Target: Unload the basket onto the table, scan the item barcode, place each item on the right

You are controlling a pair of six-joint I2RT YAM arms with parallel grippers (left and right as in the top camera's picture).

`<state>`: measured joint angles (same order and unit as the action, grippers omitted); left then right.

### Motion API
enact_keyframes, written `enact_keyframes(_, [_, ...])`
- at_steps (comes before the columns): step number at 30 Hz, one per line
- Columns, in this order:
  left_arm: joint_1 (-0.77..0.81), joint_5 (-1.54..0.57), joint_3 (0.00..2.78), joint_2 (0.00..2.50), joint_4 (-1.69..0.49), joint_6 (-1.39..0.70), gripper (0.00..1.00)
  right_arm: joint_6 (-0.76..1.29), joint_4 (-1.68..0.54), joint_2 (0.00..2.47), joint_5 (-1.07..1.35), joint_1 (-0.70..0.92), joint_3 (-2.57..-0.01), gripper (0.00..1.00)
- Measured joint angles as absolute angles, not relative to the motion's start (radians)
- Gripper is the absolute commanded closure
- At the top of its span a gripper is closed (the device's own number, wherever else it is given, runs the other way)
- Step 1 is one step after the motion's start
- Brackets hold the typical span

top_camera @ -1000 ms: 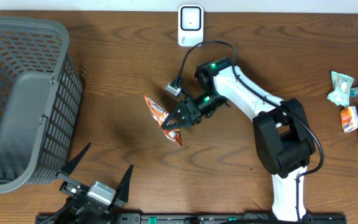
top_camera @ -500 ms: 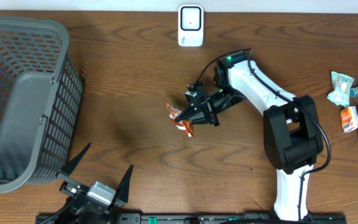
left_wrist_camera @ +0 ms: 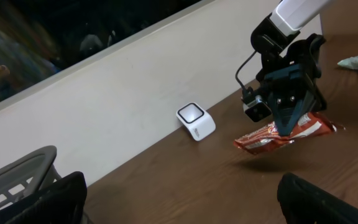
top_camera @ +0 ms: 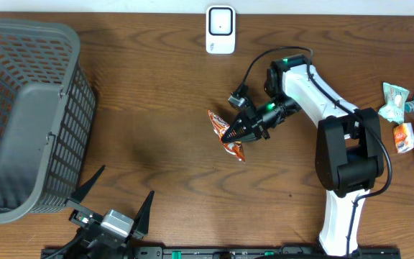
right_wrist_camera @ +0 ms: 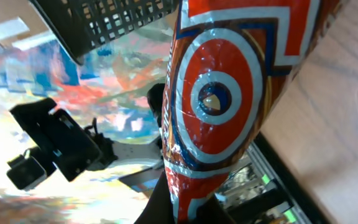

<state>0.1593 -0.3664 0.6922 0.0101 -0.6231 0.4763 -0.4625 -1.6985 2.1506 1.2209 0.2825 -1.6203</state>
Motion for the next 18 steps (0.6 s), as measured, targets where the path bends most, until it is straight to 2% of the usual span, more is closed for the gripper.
enact_keyframes(5, [0.159, -0.366, 0.692, 0.01, -0.623, 0.476, 0.02, -0.469, -1.686, 2.151, 1.232, 0.282, -1.62, 0.99])
enact_keyframes(18, [0.159, -0.366, 0.692, 0.01, -0.623, 0.476, 0.02, -0.461, -1.362, 2.151, 1.221, 0.282, -1.62, 0.99])
